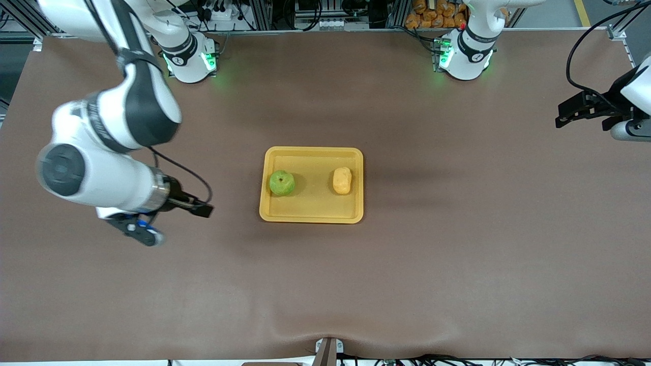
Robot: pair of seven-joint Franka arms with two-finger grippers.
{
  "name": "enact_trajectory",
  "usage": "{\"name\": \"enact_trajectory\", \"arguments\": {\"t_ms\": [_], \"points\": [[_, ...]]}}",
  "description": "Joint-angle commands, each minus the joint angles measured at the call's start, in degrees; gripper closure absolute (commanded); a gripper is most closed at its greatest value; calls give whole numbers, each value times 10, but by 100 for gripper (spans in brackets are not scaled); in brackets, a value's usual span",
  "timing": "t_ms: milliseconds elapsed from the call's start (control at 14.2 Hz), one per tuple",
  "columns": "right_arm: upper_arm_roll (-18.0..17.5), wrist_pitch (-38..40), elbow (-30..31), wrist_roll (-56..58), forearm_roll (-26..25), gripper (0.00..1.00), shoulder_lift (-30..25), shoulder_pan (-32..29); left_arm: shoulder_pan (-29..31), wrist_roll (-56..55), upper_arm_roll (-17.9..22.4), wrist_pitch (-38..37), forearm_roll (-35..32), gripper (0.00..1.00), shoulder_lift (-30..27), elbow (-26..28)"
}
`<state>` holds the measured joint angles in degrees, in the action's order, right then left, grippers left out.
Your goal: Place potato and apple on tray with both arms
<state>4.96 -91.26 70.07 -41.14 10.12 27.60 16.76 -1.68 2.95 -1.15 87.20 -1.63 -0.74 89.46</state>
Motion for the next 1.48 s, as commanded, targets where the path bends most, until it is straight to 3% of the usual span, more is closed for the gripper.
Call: {"name": "enact_trajectory", "arguments": {"t_ms": [0, 915, 1408], "points": [[-11, 14, 5, 11, -4, 0, -32, -37, 1, -10, -1, 8, -2, 0, -2, 5], [-16, 104, 9, 244, -28, 0, -143, -164, 4, -9, -1, 16, -5, 0, 3, 5], [-12, 141, 24, 287, -41, 0, -212, -188, 4, -9, -1, 15, -5, 0, 5, 3]]}}
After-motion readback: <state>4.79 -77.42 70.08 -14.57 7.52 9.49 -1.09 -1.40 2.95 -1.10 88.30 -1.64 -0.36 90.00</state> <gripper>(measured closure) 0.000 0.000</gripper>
